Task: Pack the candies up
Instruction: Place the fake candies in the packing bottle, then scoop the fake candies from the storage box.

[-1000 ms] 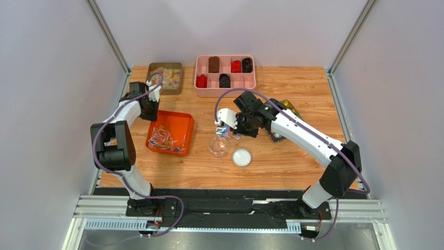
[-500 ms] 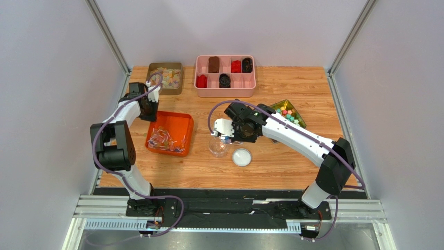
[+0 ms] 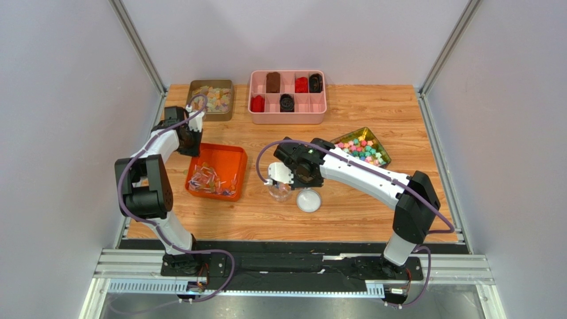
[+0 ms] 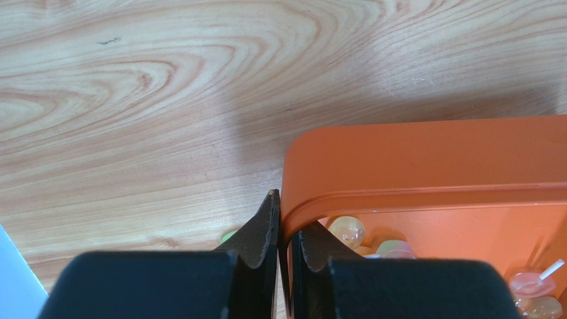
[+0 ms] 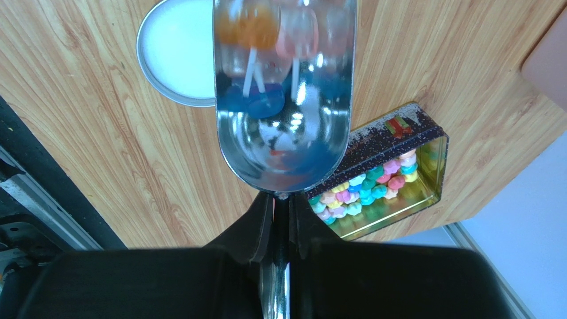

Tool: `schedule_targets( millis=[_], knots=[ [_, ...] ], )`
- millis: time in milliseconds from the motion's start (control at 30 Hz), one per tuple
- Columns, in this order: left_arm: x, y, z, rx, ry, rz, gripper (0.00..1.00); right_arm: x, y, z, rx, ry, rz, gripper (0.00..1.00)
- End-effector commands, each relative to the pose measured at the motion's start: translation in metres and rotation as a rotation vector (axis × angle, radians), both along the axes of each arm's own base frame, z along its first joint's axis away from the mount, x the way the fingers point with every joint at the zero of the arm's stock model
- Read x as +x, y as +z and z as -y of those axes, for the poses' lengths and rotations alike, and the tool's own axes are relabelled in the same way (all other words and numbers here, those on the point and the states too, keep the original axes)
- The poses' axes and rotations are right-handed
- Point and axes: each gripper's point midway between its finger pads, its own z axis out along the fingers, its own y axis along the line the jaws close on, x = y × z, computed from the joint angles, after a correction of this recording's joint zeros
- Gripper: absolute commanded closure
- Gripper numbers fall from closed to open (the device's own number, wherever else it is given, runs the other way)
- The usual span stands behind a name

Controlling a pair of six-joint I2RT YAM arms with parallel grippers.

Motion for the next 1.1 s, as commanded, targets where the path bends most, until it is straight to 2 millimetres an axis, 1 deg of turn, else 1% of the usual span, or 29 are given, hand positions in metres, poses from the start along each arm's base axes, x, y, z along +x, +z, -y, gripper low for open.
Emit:
schedule_targets(
  millis=[0, 433, 567, 667, 700, 800, 833, 900, 967, 1033, 1067],
  knots=[
    [0.001, 0.025, 0.004, -0.023, -0.003, 0.066, 1.0, 0.007, 0.014, -0.001, -0.04, 0.006, 0.052, 1.0],
    [0.001, 0.023, 0.004, -0.028, -0.004, 0.07, 1.0, 0.011, 0.03, -0.008, -0.093, 0.049, 0.08, 1.0],
    [0.002, 0.026, 0.005, -0.033, -0.009, 0.079, 1.0, 0.02, 0.043, -0.005, -0.108, 0.054, 0.138, 1.0],
    [0.003, 0.029, 0.008, -0.047, -0.02, 0.083, 1.0, 0.032, 0.061, -0.008, -0.104, 0.068, 0.205, 1.0],
    [0.003, 0.028, 0.008, -0.049, -0.021, 0.08, 1.0, 0.037, 0.071, -0.013, -0.085, 0.067, 0.235, 1.0],
    [0.004, 0.03, 0.01, -0.059, -0.021, 0.076, 1.0, 0.053, 0.087, -0.022, -0.082, 0.081, 0.312, 1.0],
    [0.003, 0.031, 0.011, -0.064, -0.023, 0.075, 1.0, 0.059, 0.098, -0.029, -0.061, 0.085, 0.344, 1.0],
    [0.004, 0.031, 0.013, -0.069, -0.026, 0.076, 1.0, 0.07, 0.104, -0.038, -0.076, 0.104, 0.397, 1.0],
    [0.003, 0.033, 0.015, -0.066, -0.031, 0.08, 1.0, 0.077, 0.111, -0.055, -0.075, 0.14, 0.449, 1.0],
    [0.003, 0.035, 0.021, -0.061, -0.05, 0.085, 1.0, 0.078, 0.114, -0.07, -0.07, 0.176, 0.477, 1.0],
    [0.003, 0.034, 0.021, -0.053, -0.053, 0.083, 1.0, 0.081, 0.121, -0.08, -0.061, 0.195, 0.507, 1.0]
  ],
)
